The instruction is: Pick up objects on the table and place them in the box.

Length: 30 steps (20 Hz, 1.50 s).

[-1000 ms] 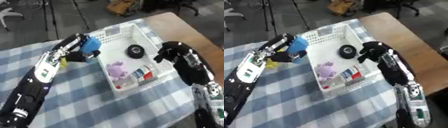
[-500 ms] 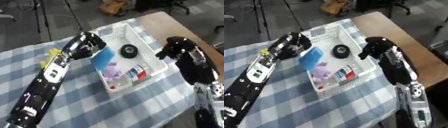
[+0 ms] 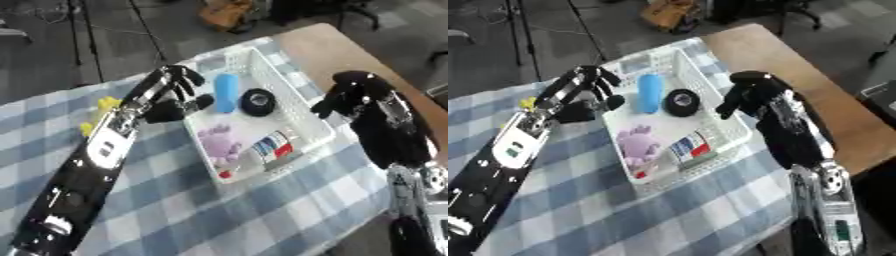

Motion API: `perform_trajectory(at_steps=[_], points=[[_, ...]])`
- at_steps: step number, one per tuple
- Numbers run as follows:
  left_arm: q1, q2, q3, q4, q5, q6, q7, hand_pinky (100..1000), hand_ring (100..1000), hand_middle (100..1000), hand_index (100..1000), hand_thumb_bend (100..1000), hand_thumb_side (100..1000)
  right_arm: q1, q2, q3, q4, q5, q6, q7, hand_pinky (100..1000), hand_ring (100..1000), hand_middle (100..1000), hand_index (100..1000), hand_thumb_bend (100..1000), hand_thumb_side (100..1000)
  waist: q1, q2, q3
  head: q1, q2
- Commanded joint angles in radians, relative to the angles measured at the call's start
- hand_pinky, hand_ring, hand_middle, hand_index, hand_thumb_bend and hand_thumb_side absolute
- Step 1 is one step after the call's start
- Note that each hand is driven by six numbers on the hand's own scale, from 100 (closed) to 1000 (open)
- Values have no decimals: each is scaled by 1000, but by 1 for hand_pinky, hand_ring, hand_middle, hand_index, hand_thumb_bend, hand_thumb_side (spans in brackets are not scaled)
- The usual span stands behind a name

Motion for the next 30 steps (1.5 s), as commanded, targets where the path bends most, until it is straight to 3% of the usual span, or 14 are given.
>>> perform_trajectory(at_steps=[1,2,4,5,6,10,15,21,30], points=[[9,111,33,-126,-207,-5,90,694,743,779,856,896,638,-6,-14,-9,-21,3,-7,-2,636,503,557,767,100,783,-2,-116,16,-20,-11],[31,132,50,-169,-296,1,114,691,750,789,860,941,636,-6,-18,-12,-20,5,-10,-3,636,501,555,765,100,788,-2,-115,26,-27,-12],[84,165,90,-233,-370,27,153,659,741,781,850,944,660,-4,-28,-19,-14,10,-15,-5,636,500,554,764,100,791,-4,-114,48,-40,-11],[112,181,110,-258,-349,42,171,659,741,781,850,944,660,-3,-32,-22,-11,12,-18,-5,636,500,554,764,100,791,-4,-113,59,-46,-11],[133,194,123,-277,-317,55,180,655,734,774,838,884,733,-2,-36,-24,-8,14,-21,-5,636,497,552,761,100,795,-5,-113,66,-50,-12],[256,287,174,-389,-149,107,229,661,740,774,835,884,748,1,-56,-30,9,21,-37,1,636,494,549,759,100,801,-5,-110,100,-66,-17],[392,377,195,-469,-84,167,167,653,738,772,840,891,730,12,-87,-35,35,27,-57,10,635,487,544,755,100,816,0,-107,148,-74,1],[447,385,215,-480,-41,214,103,640,728,753,827,914,707,15,-97,-37,52,28,-69,18,635,485,541,753,100,820,0,-107,166,-74,15],[467,371,231,-498,-27,225,92,640,726,750,825,921,701,17,-97,-38,56,22,-69,21,635,485,540,753,100,820,0,-107,170,-77,17]])
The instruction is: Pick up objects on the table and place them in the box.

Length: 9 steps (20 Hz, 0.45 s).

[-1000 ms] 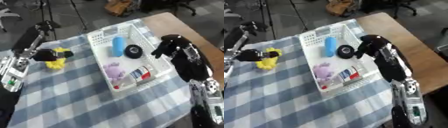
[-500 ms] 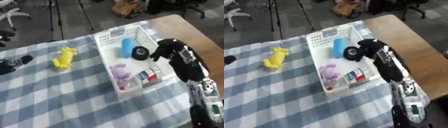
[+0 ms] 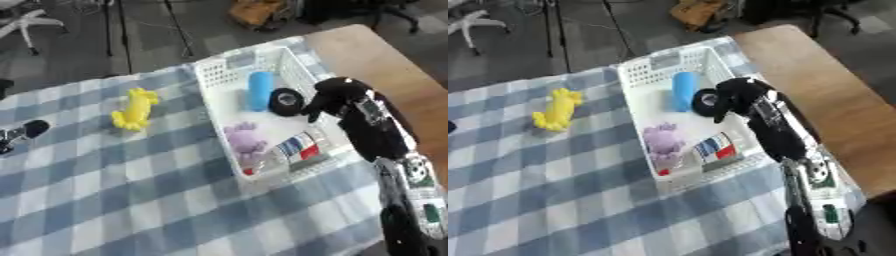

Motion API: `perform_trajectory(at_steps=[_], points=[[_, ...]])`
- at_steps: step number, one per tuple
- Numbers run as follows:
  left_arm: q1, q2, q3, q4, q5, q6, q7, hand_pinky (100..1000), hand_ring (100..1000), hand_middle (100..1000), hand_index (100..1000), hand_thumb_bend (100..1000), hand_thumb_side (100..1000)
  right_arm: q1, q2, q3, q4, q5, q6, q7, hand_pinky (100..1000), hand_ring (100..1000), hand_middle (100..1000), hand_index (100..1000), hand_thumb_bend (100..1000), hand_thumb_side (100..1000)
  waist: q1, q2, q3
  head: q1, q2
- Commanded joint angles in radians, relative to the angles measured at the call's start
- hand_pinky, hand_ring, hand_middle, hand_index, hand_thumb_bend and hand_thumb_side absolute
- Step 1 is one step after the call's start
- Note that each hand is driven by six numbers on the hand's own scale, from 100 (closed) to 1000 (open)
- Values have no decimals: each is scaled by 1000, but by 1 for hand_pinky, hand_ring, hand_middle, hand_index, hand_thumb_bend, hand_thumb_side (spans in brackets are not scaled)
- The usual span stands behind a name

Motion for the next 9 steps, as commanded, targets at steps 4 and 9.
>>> perform_trajectory(at_steps=[4,9], points=[[-6,20,27,-17,9,-11,-3,637,723,744,823,922,694,-9,-16,-1,-7,1,-1,3,635,485,540,752,100,819,0,-107,3,-7,5],[-3,17,33,-10,12,-22,0,635,721,742,820,920,692,-8,-16,-1,-9,-1,0,2,635,485,540,752,100,819,0,-108,4,-8,4]])
